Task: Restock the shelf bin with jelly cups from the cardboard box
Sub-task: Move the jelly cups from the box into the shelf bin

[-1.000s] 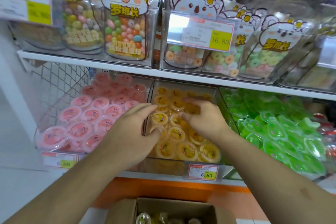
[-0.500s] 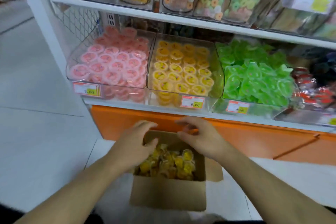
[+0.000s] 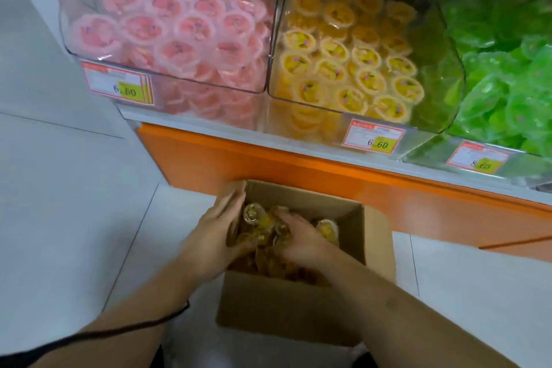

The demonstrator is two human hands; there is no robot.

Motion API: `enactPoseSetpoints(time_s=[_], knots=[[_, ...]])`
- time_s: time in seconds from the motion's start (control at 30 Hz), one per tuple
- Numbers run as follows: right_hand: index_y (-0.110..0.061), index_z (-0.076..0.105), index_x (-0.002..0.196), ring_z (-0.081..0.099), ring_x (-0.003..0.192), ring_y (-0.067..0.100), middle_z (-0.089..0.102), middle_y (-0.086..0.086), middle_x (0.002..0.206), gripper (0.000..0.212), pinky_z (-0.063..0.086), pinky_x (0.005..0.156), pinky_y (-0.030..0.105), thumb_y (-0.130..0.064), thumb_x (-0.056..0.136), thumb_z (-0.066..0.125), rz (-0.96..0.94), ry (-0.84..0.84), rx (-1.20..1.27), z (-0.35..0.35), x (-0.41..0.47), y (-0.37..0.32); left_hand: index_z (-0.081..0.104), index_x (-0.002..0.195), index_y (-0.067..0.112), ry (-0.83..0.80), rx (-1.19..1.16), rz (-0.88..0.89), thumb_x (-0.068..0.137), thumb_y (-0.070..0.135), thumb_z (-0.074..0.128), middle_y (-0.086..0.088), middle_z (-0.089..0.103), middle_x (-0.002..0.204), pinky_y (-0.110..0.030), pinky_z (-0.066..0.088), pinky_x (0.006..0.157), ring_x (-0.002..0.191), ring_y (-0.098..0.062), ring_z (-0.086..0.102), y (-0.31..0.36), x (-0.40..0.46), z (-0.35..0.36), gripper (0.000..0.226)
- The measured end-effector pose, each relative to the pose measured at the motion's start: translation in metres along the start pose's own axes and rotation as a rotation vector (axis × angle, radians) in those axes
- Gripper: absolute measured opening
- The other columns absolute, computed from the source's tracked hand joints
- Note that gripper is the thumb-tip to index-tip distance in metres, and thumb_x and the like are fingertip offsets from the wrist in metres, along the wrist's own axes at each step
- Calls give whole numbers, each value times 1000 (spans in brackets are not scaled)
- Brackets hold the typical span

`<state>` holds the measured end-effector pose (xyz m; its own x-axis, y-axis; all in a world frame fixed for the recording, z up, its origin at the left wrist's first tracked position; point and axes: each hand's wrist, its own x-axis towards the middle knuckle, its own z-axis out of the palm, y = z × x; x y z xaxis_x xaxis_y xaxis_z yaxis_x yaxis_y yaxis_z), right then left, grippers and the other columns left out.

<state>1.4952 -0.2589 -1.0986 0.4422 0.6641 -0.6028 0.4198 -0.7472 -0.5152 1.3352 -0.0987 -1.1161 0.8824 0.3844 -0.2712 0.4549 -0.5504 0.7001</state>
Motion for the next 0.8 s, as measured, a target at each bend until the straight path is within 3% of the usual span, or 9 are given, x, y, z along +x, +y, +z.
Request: enactPoseSetpoints(time_s=[0.1,0.23,0.3,0.5,0.8], knots=[[-45,21,161,21,158,24,22,-5,170,98,26,127,42,-51,83,80,-44,-18,33,18,35,0,-1,162,49,3,-26,6,87,48,77,25,-1,171,-34,19,125,157,-7,11,-15,7,8,108],[-53,1,161,15,159,28,1,-10,173,107,28,125,42,-37,87,77,-8,-26,34,49,69,7,4,163,47,22,-86,33,89,43,77,25,4,170,-27,13,124,155,1,9,-22,13,14,104],[-57,-3,159,11,160,31,-4,-13,173,106,26,126,46,-42,87,73,2,-6,21,60,79,12,6,163,48,26,-94,37,89,43,78,26,6,170,-27,14,124,155,2,10,-25,15,16,103],[-45,25,158,38,148,22,12,-17,165,88,39,115,30,-38,87,77,-60,57,50,67,89,19,11,163,46,16,-187,36,89,36,80,26,12,169,-27,20,126,155,5,12,-28,15,17,102],[-52,28,156,37,148,21,20,-15,166,91,46,114,39,-36,83,80,-104,38,37,75,95,26,12,160,53,10,-236,43,88,39,80,33,14,166,-29,28,123,149,17,11,-29,12,17,101]])
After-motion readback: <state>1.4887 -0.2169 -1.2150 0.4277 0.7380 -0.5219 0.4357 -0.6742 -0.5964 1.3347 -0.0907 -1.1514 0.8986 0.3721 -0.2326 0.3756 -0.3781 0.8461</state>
